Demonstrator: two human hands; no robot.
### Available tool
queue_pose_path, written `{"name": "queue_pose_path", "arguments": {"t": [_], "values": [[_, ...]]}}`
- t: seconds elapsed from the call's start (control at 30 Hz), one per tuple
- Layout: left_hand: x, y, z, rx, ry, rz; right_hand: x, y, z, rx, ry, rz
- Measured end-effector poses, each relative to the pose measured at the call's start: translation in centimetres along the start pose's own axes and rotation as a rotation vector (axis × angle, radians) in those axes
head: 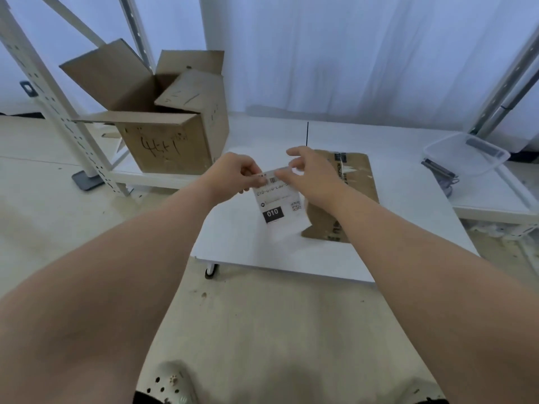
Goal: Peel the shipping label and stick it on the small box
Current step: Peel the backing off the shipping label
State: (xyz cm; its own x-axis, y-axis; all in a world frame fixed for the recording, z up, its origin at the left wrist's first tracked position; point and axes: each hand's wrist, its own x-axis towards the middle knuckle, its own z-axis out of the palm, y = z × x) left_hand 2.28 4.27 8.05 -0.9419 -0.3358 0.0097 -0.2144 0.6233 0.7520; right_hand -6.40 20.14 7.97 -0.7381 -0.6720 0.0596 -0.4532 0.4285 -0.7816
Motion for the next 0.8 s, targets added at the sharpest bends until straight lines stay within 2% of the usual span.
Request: {"name": "queue_pose_path", "arguments": {"t": [0.03,0.07,0.3,0.43,0.67,0.8], "values": [[-0.4,0.9,-0.2,-0.037,-0.001,0.018,-0.5,-0.8,-0.6,0.148,0.005,0.031],[-0.8,1.7,-0.3,-0.074,-0.001,0.031,-1.0,-1.5,-1.3,0.196,0.024,0.027],[-3.4,5.2,0.1,-0.279,0.070,0.053,-4.1,-3.1,-4.3,0.185,0.171,0.009],[-3.7,6.5,0.8,-0.220,0.016,0.068,-4.6,-2.2,-5.7,0.113,0.186,0.018],[-2.9,6.7,1.5,-0.238,-0.013,0.067,-5.9,-0.4,-6.0,0.304,0.248,0.054],[-2.2,6.7,2.1,-0.276,-0.025,0.065,-5.4,0.0,-6.0,0.255,0.279,0.090]]}}
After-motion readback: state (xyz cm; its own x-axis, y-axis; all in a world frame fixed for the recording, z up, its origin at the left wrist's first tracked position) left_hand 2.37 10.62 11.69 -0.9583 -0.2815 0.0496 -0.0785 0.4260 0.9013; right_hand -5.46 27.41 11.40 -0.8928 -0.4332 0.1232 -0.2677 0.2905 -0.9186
